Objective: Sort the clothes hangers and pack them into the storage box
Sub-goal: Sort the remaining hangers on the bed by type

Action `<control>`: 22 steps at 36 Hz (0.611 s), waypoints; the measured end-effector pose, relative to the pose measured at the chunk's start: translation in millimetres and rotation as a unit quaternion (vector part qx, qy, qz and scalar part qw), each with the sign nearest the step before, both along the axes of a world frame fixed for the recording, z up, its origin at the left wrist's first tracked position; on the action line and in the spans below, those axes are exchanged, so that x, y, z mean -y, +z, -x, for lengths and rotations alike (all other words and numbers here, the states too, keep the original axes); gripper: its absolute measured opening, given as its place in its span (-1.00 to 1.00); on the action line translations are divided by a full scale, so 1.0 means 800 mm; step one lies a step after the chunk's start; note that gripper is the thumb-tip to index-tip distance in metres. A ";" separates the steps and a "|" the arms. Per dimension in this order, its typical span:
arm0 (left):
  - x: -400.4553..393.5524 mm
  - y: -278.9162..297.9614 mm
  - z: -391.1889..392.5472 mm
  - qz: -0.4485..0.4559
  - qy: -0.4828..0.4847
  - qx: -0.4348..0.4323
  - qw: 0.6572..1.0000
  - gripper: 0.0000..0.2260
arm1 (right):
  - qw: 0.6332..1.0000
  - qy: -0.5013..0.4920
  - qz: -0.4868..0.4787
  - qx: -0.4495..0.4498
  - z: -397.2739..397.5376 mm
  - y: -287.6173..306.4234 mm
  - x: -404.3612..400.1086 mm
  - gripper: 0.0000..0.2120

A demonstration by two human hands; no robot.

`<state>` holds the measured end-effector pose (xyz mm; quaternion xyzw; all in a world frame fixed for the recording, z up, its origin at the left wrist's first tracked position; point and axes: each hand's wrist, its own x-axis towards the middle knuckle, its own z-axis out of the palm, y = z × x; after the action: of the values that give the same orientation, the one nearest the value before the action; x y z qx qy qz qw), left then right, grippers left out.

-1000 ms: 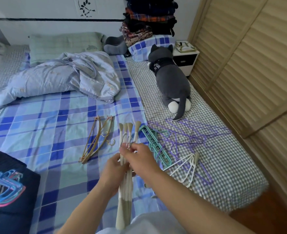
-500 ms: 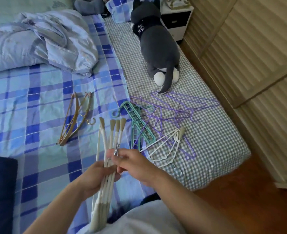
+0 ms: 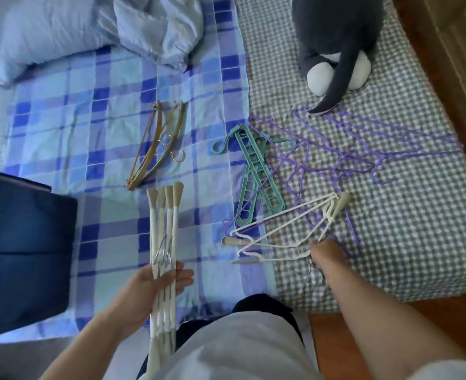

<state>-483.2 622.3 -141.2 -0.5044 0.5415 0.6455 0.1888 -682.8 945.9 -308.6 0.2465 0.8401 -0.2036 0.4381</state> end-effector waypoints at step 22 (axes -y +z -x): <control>-0.035 0.075 0.089 0.017 0.073 -0.212 0.974 -0.83 | 0.944 -0.129 0.295 0.077 0.008 0.254 0.119 -0.73</control>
<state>-554.2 650.2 -81.5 -0.3980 0.5419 0.7401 0.0134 -689.3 850.4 -105.6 0.2277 0.6671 -0.4772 0.5248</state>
